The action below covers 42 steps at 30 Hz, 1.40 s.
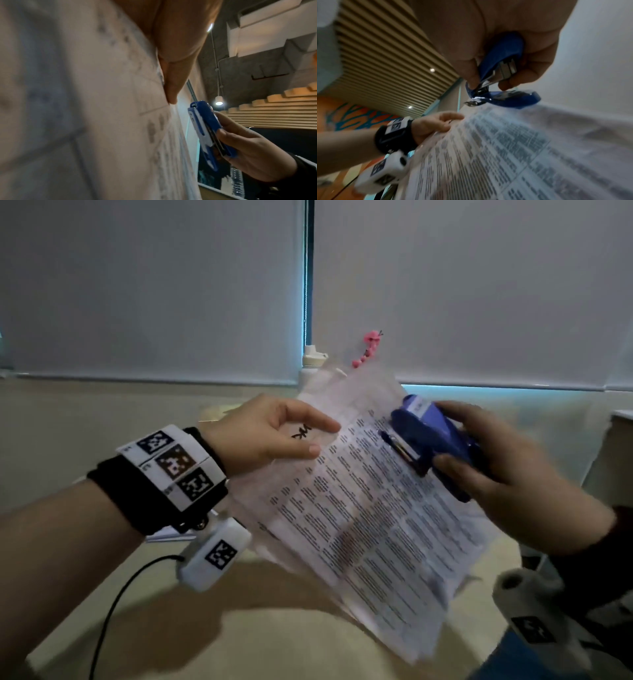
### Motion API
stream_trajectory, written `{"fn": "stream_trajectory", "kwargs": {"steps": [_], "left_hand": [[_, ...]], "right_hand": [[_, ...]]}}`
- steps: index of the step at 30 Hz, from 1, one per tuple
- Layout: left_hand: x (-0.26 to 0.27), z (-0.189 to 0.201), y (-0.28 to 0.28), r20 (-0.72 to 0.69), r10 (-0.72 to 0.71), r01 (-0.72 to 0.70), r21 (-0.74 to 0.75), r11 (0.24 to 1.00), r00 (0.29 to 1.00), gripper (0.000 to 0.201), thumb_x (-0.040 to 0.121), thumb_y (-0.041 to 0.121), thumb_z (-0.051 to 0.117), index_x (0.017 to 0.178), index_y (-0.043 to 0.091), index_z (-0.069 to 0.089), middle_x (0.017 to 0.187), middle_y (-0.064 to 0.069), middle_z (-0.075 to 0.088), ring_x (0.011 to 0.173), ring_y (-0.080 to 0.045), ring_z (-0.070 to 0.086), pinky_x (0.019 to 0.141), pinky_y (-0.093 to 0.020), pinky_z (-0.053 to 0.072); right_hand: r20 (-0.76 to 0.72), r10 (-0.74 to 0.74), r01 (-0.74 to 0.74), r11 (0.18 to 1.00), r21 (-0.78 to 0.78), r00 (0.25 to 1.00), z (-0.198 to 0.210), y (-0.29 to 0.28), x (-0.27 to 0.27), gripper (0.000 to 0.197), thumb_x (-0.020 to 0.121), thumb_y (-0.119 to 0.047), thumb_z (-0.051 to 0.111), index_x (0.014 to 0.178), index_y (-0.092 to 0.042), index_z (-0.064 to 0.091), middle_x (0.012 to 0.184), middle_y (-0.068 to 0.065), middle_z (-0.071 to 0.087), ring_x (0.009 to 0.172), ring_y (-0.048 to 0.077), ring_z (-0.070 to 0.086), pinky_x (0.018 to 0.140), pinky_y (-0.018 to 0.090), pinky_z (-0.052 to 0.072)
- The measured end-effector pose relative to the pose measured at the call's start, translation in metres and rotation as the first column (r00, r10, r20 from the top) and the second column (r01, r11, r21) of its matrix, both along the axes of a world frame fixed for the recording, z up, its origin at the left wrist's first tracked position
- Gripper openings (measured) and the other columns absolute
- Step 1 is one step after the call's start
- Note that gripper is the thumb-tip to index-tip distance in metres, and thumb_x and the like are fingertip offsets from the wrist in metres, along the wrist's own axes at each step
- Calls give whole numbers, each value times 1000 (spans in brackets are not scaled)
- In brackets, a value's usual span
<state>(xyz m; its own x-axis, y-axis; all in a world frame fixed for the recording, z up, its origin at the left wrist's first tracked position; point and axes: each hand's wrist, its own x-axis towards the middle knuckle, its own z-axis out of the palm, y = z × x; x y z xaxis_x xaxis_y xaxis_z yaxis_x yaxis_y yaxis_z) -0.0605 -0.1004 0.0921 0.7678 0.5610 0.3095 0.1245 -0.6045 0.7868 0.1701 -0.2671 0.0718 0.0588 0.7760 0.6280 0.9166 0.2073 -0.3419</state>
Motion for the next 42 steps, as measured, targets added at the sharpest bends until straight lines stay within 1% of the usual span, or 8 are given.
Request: {"fn": "stream_trajectory", "kwargs": {"steps": [2,3,9,18,26,33,39,42], "left_hand": [[6,6,-11,31,-59,59,9,998,998,42,74,4,76,105,32,69,111,13,70,101,-3,66,99,-35,48],[8,9,-16,40,-88,88,7,996,995,45,72,6,76,109,31,68,114,13,69,104,-3,65,101,-35,46],[18,18,-28,-14,-156,157,76,985,988,59,69,11,73,126,18,59,129,5,62,120,-5,57,110,-40,38],[24,17,-31,-21,-164,165,116,979,986,57,70,10,72,126,11,60,128,1,63,121,-10,57,112,-43,36],[25,18,-29,5,-176,175,42,984,984,54,69,6,72,122,6,62,117,-3,69,106,-11,65,106,-42,43],[24,10,-23,47,-123,125,-25,992,991,50,65,10,76,115,12,67,115,-7,70,109,-22,65,106,-50,40],[20,1,-19,62,-110,114,-67,991,992,57,61,21,80,116,16,67,114,-6,71,109,-27,65,106,-54,38],[18,-2,-17,80,-88,95,-89,992,993,57,58,24,79,114,18,68,112,-10,71,108,-32,65,103,-56,41]], "right_hand": [[130,-48,47,999,11,990,0,-4,-10,53,83,-40,49,135,-38,36,97,-8,45,75,5,47,68,15,36],[179,-86,84,996,21,980,0,-5,-14,56,81,-42,46,136,-39,34,94,-9,41,70,6,43,66,19,34],[255,-158,134,985,106,954,4,-12,-26,62,84,-40,45,143,-32,32,95,-5,38,69,17,45,64,29,39],[343,-216,189,976,111,914,6,-17,-36,61,83,-30,48,143,-31,34,96,5,45,60,29,49,51,38,48],[345,-281,220,953,207,895,0,-13,-41,54,87,-29,42,141,-25,41,95,12,48,55,30,45,44,32,40],[353,-264,172,947,271,897,-7,7,-39,66,77,-9,66,139,-21,45,95,14,50,61,28,46,46,29,37],[171,-144,115,979,169,975,-9,19,-41,61,82,-30,51,142,-30,37,95,-2,40,67,18,44,60,27,36],[257,-161,100,967,232,953,-9,22,-46,62,80,-20,56,140,-26,42,94,4,45,64,21,46,56,26,37]]}}
